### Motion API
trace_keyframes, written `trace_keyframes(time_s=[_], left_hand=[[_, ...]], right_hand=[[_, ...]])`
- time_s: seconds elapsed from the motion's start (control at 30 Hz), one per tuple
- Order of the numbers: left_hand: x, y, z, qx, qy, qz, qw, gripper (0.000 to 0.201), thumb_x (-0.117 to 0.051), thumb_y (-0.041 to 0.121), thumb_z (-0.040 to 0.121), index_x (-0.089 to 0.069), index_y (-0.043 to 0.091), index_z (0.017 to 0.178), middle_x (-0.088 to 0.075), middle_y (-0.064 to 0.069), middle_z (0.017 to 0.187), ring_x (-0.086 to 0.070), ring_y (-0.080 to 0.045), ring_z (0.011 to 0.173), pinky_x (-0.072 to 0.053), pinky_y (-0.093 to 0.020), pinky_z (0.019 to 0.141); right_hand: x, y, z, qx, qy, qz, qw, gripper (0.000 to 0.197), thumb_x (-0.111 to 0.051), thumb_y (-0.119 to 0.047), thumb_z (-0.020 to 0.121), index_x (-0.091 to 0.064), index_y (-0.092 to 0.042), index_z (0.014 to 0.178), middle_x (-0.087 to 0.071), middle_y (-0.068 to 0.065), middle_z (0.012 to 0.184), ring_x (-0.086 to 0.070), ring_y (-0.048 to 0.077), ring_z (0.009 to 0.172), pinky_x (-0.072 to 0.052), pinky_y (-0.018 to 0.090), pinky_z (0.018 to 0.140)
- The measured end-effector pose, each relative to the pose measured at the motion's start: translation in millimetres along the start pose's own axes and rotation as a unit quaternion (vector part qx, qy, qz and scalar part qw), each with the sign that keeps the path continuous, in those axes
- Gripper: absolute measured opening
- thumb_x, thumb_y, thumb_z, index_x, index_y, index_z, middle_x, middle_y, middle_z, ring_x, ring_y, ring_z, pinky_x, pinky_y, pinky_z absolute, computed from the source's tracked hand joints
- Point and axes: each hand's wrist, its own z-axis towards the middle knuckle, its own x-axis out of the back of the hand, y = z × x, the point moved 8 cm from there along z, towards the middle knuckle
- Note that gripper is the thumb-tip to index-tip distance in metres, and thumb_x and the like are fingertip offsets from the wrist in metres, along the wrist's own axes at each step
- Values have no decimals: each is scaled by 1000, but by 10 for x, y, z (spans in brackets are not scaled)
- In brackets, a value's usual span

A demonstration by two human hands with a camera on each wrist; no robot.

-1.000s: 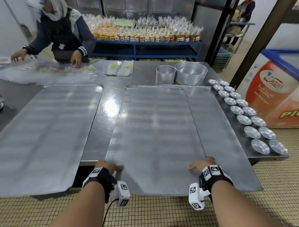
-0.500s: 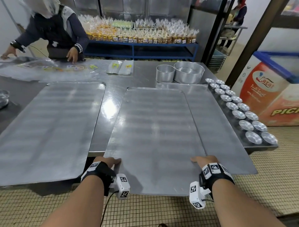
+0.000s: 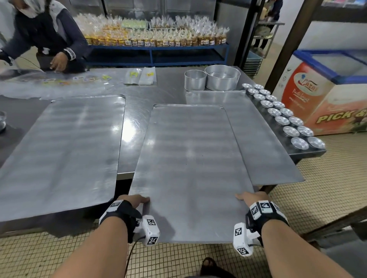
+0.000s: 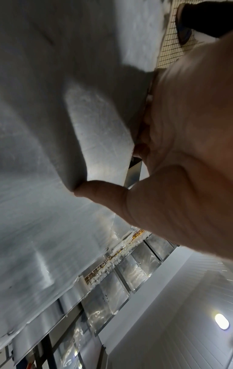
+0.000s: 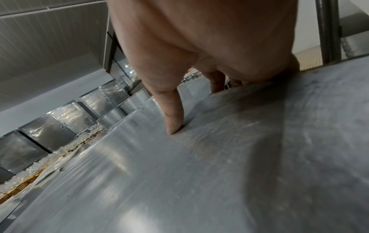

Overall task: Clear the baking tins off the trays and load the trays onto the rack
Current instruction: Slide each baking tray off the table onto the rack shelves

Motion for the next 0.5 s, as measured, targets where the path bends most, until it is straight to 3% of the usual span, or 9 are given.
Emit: trace_keyframes(time_s=[0.1, 0.13, 0.2, 0.27, 0.37, 0.43, 0.5], left_hand=[[-9, -1, 11, -3, 9, 4, 1000, 68, -85, 37, 77, -60, -4, 124, -62, -13, 79, -63, -31, 76, -52, -38, 81], [-4, 19, 22, -8, 19, 5, 1000, 70, -83, 39, 78, -59, -5, 127, -62, -13, 79, -62, -30, 75, -50, -38, 79], [-10, 87, 35, -18, 33, 7, 999, 68, -81, 41, 80, -60, -7, 124, -62, -15, 78, -62, -30, 72, -48, -36, 71], [-41, 168, 37, -27, 42, 11, 999, 67, -81, 41, 80, -60, -7, 121, -62, -16, 78, -61, -30, 69, -44, -34, 62], [-80, 255, 36, -22, 57, 15, 998, 69, -84, 43, 76, -61, -7, 118, -63, -18, 83, -62, -33, 74, -48, -36, 73], [-81, 299, 66, -13, 74, 0, 997, 72, -87, 46, 70, -63, -7, 112, -66, -19, 87, -65, -36, 82, -53, -40, 83], [-60, 322, 92, -4, 92, 1, 996, 72, -90, 48, 62, -66, -5, 106, -70, -18, 86, -69, -37, 82, -56, -45, 85]], right_hand=[[-1, 14, -13, -7, -4, 8, 1000, 68, -85, -24, 74, -57, 8, 126, -62, 20, 126, -62, 34, 102, -46, 34, 86], [-20, -1, -14, -10, -12, 7, 1000, 68, -85, -23, 74, -56, 8, 127, -62, 20, 125, -62, 33, 100, -47, 34, 87], [-37, -32, 19, -20, -22, 9, 1000, 67, -85, -20, 73, -56, 6, 128, -63, 19, 116, -58, 30, 89, -48, 34, 85], [-34, -58, 65, -27, -30, 10, 999, 68, -84, -21, 74, -55, 4, 130, -61, 17, 113, -57, 30, 89, -48, 34, 86], [-1, -104, 112, -18, -28, 26, 999, 65, -80, -27, 79, -55, 5, 130, -60, 17, 122, -54, 28, 92, -42, 30, 82], [-24, -140, 138, -11, -26, 34, 999, 61, -79, -27, 80, -57, 6, 127, -58, 14, 107, -51, 26, 88, -42, 30, 80], [-81, -157, 176, -13, -24, 46, 999, 60, -82, -27, 76, -60, 5, 122, -56, 11, 98, -55, 28, 85, -46, 31, 81]])
